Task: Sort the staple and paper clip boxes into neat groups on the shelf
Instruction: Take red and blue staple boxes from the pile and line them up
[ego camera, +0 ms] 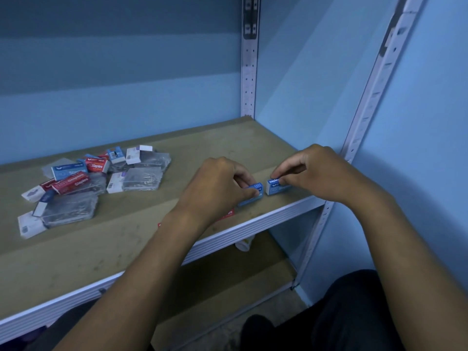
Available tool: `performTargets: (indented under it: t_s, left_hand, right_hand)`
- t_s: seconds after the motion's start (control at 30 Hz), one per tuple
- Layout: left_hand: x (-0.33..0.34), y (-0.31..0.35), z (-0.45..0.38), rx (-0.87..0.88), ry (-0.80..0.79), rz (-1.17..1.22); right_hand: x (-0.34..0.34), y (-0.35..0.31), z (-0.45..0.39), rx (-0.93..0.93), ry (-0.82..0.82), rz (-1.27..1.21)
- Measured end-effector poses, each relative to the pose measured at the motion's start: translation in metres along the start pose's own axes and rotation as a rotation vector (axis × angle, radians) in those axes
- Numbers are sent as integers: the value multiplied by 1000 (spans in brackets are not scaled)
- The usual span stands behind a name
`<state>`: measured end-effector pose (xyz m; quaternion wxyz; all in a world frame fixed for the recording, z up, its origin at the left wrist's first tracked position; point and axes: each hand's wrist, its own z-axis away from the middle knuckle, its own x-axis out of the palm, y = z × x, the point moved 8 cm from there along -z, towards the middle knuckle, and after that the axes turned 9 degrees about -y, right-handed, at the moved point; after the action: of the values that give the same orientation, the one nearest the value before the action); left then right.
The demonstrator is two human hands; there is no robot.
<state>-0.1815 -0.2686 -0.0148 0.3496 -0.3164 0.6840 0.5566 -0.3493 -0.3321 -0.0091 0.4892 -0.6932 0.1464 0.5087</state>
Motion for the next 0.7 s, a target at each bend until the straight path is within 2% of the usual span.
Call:
performTargets:
  t_s: [0.3,0.57,0.7]
  left_hand:
    - [5,-4,-1,-21,-24,42]
    - [-31,-25,11,-53,120,88]
    - [-45,-42,22,-85,146,78]
  right_hand:
    - [5,3,0,12,-28,-5]
    - [2,-9,-5,-46,60,-58]
    - [9,-30,-12,-102,39,-60]
